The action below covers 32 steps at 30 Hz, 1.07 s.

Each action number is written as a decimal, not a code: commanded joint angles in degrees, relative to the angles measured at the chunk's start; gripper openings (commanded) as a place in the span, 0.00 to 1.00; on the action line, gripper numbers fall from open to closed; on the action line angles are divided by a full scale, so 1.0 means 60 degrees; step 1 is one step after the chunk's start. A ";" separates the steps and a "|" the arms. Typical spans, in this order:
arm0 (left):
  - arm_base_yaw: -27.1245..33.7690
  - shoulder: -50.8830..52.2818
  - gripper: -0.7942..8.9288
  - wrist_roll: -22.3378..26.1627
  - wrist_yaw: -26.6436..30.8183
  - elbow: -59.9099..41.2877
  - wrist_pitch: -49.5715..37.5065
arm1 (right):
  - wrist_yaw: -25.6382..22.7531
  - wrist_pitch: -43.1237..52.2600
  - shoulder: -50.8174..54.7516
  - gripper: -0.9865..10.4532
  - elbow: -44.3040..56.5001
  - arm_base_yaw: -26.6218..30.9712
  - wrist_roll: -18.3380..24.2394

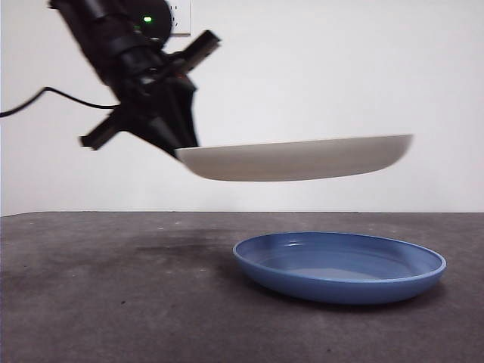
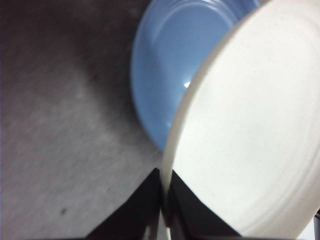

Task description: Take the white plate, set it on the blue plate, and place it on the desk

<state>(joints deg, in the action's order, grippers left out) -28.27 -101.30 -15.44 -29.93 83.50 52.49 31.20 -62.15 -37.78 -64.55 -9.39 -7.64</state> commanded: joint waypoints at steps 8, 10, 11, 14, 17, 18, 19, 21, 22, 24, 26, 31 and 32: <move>-0.0426 -0.1996 0.09 -0.0069 0.0015 0.1927 0.0091 | -0.0029 -0.0364 0.0157 0.68 -0.0896 -0.0040 0.0415; -0.0437 -0.2335 0.09 -0.0073 0.0011 0.2164 0.0102 | -0.0025 -0.0393 0.0160 0.68 -0.0903 -0.0040 0.0412; -0.0466 -0.2503 0.09 -0.0073 0.0007 0.2266 0.0102 | -0.0025 -0.0412 0.0160 0.68 -0.0903 -0.0040 0.0408; -0.0539 -0.2863 0.09 -0.0073 0.0011 0.2382 0.0033 | -0.0029 -0.0444 0.0157 0.68 -0.0903 -0.0040 0.0401; -0.0627 -0.3155 0.09 -0.0076 0.0011 0.2412 -0.0040 | -0.0029 -0.0444 0.0157 0.68 -0.0903 -0.0040 0.0393; -0.0656 -0.3217 0.09 -0.0076 0.0011 0.2412 -0.0051 | -0.0025 -0.0444 0.0157 0.68 -0.0903 -0.0040 0.0393; -0.0688 -0.3304 0.09 -0.0073 0.0018 0.2412 -0.0098 | -0.0029 -0.0444 0.0157 0.68 -0.0903 -0.0040 0.0390; -0.0761 -0.3421 0.09 -0.0073 0.0022 0.2412 -0.0204 | -0.0029 -0.0444 0.0157 0.68 -0.0903 -0.0040 0.0390; -0.0790 -0.3461 0.09 -0.0073 0.0029 0.2412 -0.0248 | -0.0025 -0.0444 0.0157 0.68 -0.0903 -0.0040 0.0386; -0.0816 -0.3537 0.09 -0.0073 0.0248 0.2412 -0.0299 | -0.0025 -0.0448 0.0157 0.68 -0.0903 -0.0040 0.0386; -0.0849 -0.3581 0.09 -0.0058 0.0408 0.2412 -0.0299 | -0.0025 -0.0452 0.0157 0.68 -0.0903 -0.0040 0.0386; -0.0849 -0.3592 0.09 -0.0007 0.0430 0.2412 -0.0481 | -0.0025 -0.0455 0.0157 0.68 -0.0903 -0.0040 0.0386; -0.0849 -0.3592 0.09 -0.0007 0.0430 0.2412 -0.0510 | -0.0025 -0.0455 0.0157 0.68 -0.0903 -0.0040 0.0386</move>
<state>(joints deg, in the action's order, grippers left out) -32.91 -121.23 -15.97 -27.24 96.36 49.93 31.20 -65.23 -36.51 -68.90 -9.39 -5.78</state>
